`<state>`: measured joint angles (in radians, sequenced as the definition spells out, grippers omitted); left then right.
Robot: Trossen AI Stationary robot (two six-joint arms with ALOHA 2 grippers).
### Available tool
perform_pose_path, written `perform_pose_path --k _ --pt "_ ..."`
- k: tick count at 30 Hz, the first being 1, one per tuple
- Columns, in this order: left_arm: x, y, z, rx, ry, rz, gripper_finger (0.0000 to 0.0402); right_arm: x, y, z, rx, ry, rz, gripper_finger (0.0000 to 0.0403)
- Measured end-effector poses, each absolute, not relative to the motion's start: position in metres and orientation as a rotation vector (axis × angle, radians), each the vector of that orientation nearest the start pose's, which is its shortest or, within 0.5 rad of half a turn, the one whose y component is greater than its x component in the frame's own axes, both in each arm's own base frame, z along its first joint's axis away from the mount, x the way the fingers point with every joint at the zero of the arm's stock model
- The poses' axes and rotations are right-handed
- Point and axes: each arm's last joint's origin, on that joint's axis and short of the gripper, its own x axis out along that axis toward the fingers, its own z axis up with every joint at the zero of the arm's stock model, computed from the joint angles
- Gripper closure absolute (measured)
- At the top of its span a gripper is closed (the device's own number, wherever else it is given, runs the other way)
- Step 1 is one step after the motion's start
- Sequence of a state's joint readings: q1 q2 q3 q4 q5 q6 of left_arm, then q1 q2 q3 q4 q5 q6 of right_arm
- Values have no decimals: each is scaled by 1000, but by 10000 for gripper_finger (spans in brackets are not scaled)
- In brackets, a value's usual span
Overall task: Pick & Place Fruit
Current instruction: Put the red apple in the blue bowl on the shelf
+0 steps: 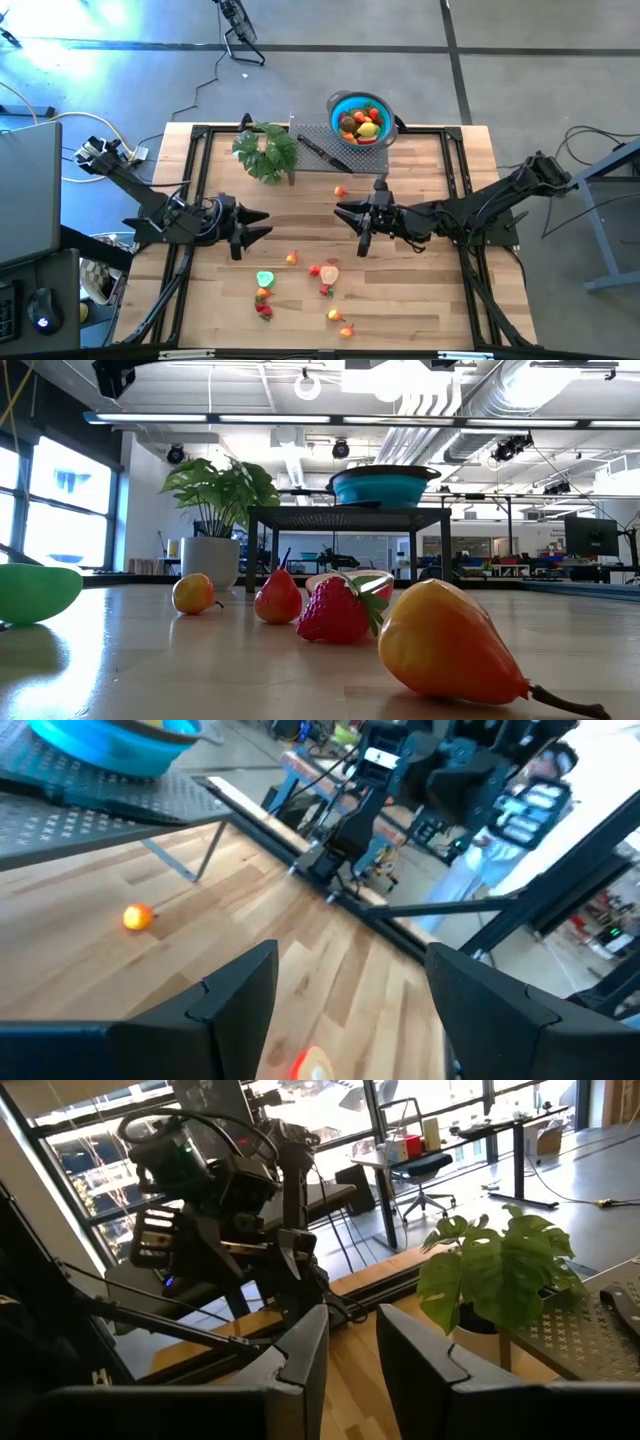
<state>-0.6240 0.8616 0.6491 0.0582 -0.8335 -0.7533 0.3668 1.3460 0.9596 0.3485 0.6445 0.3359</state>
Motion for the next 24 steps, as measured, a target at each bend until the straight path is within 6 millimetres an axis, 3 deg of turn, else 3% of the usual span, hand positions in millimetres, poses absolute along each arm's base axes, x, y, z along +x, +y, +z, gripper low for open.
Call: perform_pose_path --k 13,20,24 --pt "138 -118 310 -552 -76 291 153 288 92 321 274 -8 -280 321" --pt "129 -123 313 -492 -96 348 153 289 89 321 214 0 -285 321" --pt "129 -123 313 -490 -96 354 153 291 86 321 165 17 -180 321"
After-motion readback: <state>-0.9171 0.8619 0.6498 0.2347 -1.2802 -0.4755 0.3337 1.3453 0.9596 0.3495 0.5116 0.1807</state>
